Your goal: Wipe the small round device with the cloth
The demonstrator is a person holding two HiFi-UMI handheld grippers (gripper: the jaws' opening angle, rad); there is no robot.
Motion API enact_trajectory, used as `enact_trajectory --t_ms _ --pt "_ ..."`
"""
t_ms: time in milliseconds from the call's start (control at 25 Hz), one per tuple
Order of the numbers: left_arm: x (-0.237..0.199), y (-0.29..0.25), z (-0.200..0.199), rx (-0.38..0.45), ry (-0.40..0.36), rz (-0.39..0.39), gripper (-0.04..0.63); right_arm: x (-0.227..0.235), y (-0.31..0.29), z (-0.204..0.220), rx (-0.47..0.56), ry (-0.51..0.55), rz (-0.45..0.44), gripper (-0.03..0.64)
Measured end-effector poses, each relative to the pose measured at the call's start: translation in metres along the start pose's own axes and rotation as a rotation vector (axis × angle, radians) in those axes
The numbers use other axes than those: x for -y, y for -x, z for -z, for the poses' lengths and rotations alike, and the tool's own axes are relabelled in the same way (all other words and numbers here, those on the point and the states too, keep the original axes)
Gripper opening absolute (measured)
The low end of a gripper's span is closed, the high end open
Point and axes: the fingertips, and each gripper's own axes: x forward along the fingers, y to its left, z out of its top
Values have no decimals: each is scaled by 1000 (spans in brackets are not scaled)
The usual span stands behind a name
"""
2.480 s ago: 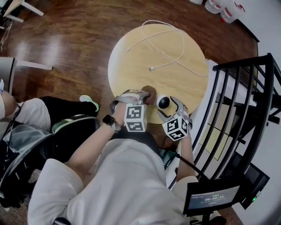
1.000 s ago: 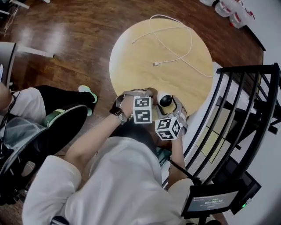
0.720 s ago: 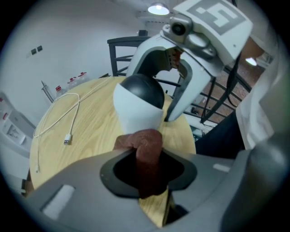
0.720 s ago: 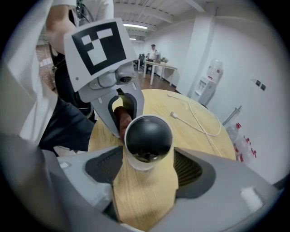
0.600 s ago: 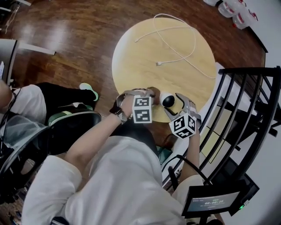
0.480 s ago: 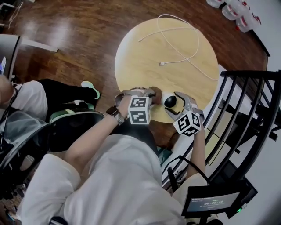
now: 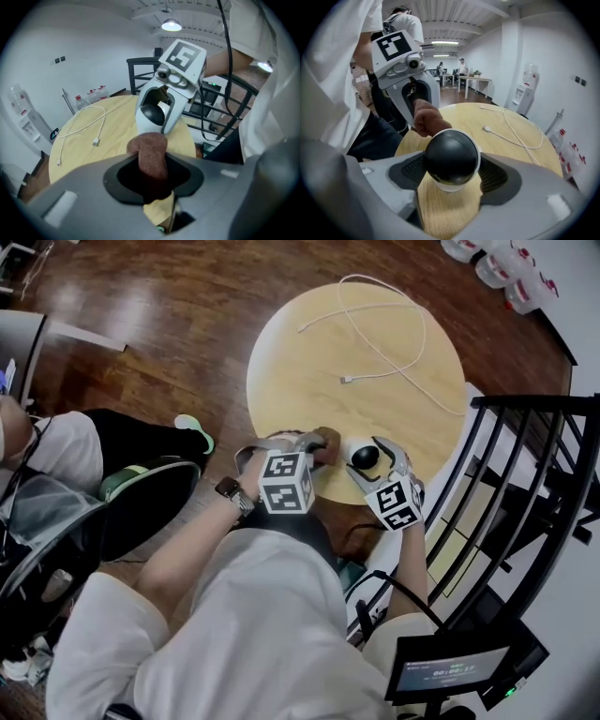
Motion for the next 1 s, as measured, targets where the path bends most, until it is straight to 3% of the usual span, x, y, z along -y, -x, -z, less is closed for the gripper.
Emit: enact_trajectory --t_ms 280,440,640,800,1000 --pt "-12 4 11 -15 37 -37 121 18 2 8 -93 -397 347 341" --pt "-22 9 14 -16 60 -60 121 22 4 9 -79 -656 502 341" --pt "-30 14 9 16 55 -84 121 23 10 15 -68 -799 672 337" --pt "-32 21 -13 97 -33 -123 121 21 14 13 -41 -763 630 337" --pt "-35 33 -62 178 -232 -191 121 13 22 9 -38 -431 546 339"
